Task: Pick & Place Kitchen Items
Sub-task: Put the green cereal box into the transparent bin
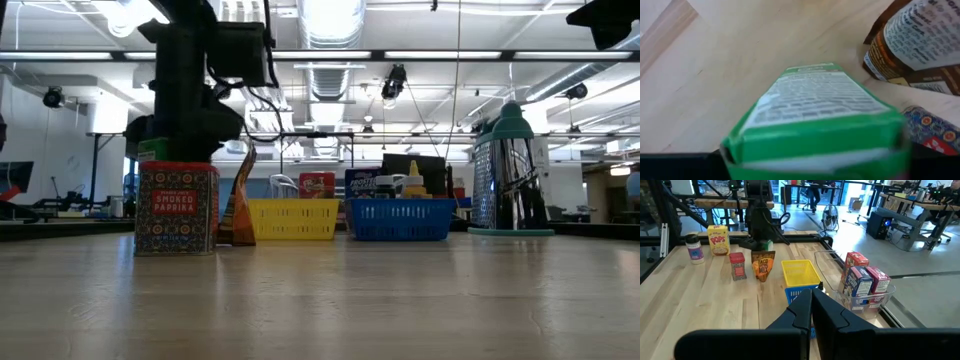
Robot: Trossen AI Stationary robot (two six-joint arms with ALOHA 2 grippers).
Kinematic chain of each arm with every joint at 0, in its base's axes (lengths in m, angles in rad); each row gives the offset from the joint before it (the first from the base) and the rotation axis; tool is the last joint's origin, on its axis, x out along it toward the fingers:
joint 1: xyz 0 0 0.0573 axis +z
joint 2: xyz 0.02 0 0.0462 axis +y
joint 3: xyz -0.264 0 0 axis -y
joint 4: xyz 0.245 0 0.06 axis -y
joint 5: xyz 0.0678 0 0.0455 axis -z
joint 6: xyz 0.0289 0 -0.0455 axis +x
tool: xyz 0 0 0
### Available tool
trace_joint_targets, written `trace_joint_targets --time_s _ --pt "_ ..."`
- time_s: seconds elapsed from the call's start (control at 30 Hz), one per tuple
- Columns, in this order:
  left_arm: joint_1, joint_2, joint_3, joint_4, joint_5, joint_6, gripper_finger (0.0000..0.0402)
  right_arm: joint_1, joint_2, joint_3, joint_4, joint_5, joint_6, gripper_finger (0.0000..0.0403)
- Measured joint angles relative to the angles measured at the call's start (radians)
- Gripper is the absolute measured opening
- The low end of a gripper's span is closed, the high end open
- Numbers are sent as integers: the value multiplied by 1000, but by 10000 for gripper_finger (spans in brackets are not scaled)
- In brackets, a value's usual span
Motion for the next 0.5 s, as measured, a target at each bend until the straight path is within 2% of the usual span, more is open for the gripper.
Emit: trace_joint_targets --time_s 0.27,0.5 --pt "0 -80 0 -20 2 12 232 0 0 0 0 0 0 8" --pt "1 -81 -1 -20 5 -14 232 0 0 0 0 0 0 8"
